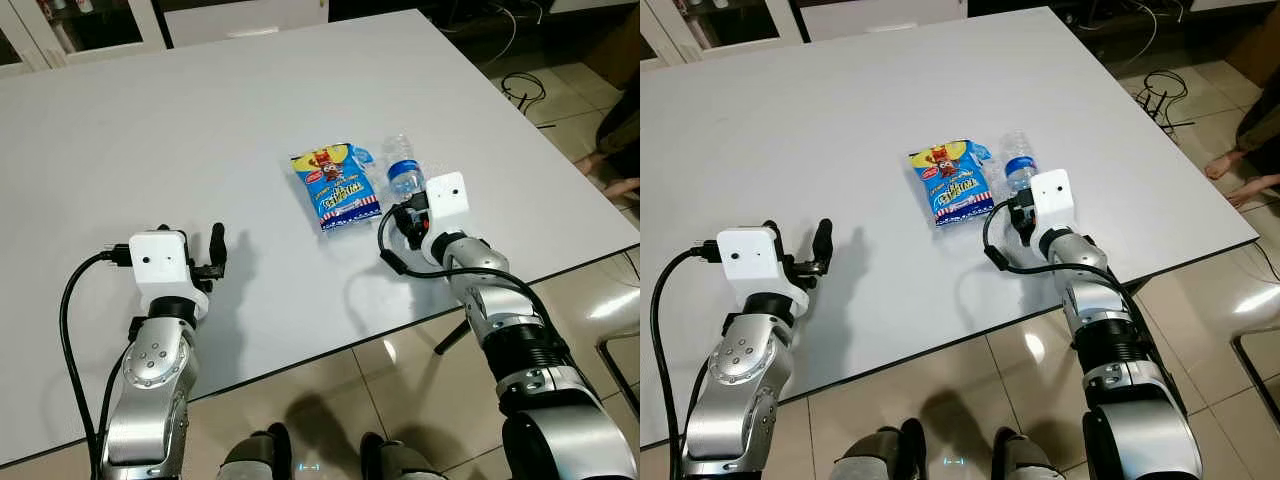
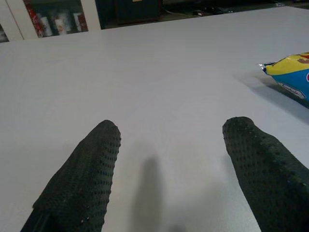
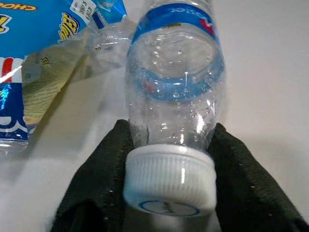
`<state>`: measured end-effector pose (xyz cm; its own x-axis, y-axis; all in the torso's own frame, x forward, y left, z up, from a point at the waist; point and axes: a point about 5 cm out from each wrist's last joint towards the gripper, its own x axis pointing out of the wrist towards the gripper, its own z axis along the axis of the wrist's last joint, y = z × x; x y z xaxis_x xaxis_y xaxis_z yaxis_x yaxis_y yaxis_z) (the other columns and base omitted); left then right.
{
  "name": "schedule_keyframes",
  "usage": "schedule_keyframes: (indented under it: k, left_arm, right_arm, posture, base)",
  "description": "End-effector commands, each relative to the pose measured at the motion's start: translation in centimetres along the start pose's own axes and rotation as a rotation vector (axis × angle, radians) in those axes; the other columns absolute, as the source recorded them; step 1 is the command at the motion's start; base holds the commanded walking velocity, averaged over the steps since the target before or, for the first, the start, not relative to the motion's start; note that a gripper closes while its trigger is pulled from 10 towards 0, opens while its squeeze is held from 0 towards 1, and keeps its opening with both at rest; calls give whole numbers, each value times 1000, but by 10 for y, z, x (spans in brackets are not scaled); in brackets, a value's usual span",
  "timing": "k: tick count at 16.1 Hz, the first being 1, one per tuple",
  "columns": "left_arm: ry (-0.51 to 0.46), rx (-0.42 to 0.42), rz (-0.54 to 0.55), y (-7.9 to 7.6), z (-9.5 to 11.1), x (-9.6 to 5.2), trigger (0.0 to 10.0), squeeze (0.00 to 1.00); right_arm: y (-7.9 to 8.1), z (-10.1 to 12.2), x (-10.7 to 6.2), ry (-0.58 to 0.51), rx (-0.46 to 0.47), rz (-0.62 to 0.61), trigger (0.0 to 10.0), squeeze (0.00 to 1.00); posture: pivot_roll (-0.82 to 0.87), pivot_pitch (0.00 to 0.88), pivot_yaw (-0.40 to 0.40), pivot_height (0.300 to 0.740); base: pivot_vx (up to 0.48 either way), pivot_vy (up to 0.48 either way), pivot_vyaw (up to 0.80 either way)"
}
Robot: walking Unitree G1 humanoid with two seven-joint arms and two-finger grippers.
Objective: Picking trash to rubbish bin
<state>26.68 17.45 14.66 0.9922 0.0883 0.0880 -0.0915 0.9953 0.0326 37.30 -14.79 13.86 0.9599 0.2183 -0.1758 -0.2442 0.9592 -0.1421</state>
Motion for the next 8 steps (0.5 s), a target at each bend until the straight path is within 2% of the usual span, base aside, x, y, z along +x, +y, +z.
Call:
schedule_keyframes:
  k: [1, 8]
  left_arm:
    - [17, 8, 12, 0, -3, -3, 10000, 0]
    - [6, 15, 17, 1, -1, -1, 10000, 0]
  right_arm:
    - [-2, -13, -3, 46, 6, -14, 0, 0]
    - [-5, -5, -3, -11, 7, -43, 0, 0]
  posture:
    - [-89, 225, -2, 740]
    - [-91, 218, 0, 740]
  base:
    - [0, 0, 0]
    - [0, 0, 0]
